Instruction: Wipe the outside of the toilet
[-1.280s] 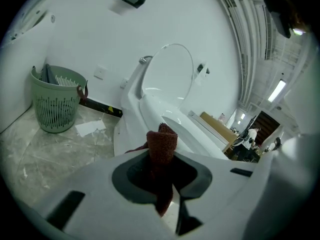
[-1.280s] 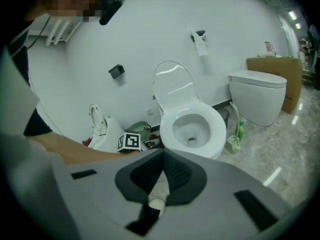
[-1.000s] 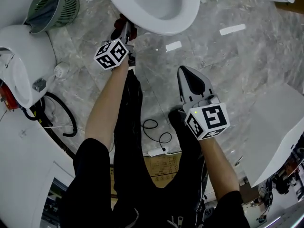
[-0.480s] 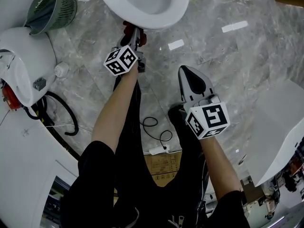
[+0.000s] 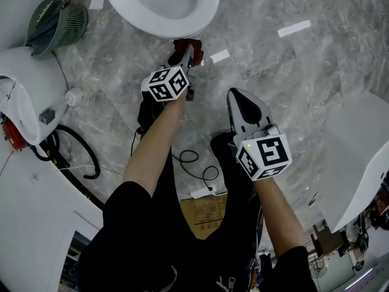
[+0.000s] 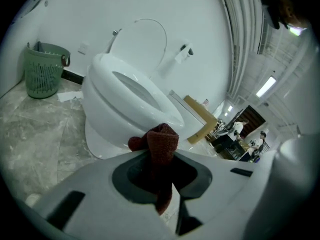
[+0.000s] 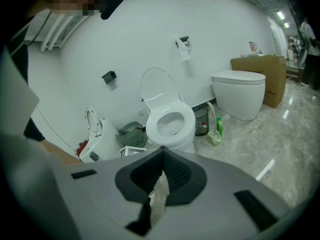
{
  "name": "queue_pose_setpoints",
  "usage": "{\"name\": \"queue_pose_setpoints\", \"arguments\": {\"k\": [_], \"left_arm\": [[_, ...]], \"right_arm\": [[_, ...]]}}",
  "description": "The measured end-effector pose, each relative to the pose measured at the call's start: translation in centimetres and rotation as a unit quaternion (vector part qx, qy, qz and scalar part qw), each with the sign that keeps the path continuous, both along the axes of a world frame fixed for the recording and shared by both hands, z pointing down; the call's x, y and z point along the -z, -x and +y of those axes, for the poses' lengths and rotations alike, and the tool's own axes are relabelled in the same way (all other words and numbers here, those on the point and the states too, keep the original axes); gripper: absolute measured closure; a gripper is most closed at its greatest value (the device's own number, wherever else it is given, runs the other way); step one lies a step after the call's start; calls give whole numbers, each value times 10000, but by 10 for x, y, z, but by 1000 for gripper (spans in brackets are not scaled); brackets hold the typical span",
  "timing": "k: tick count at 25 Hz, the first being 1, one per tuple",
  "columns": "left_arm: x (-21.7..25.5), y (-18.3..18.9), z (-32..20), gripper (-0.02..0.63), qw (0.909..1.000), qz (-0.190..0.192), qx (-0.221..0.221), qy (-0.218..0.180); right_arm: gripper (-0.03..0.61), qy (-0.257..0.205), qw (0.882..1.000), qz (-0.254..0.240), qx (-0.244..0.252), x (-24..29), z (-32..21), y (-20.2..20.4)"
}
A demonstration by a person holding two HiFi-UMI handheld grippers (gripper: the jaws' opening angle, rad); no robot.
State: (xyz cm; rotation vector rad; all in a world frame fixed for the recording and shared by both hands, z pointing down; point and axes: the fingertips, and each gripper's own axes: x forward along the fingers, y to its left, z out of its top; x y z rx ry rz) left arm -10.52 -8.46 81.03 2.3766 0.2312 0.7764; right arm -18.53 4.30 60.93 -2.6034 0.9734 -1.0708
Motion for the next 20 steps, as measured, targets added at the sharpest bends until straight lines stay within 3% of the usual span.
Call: {"name": "queue_pose_setpoints", "arguments": {"k": [5, 8, 20], "left_arm": [[14, -3, 36, 554, 9977, 229, -642, 21], [19, 6, 33, 554, 9967, 189, -784, 51], [52, 4, -117, 554, 9965, 250, -615, -503]], "right_arm": [[575, 61, 9999, -54, -106, -1, 9, -2], [575, 42, 9999, -60, -95, 3, -2, -6], [575, -179, 9993, -50, 322, 20, -123, -51]]}}
